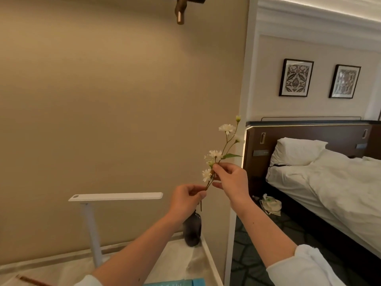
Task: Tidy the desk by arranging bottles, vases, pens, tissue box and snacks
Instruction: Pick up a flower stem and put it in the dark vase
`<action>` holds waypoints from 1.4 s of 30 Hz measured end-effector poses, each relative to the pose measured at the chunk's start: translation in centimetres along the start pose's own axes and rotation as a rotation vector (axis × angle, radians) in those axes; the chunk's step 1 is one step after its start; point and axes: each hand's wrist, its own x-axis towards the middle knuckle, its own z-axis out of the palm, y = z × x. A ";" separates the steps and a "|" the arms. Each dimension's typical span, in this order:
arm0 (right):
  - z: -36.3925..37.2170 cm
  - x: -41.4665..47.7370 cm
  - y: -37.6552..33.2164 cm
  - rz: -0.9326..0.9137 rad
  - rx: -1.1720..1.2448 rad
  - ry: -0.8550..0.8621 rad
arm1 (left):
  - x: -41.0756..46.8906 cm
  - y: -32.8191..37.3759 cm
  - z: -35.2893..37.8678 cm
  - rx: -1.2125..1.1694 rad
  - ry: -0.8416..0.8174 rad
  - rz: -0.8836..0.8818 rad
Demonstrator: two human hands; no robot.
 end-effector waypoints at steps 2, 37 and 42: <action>0.5 1.4 1.2 0.022 0.029 -0.004 | 1.2 -0.9 0.1 0.003 0.010 -0.025; 4.5 7.3 17.0 0.318 0.009 -0.092 | 8.3 -14.1 2.0 0.052 0.041 -0.232; 4.5 6.9 17.3 0.362 -0.021 -0.117 | 8.1 -14.1 2.1 0.054 0.041 -0.238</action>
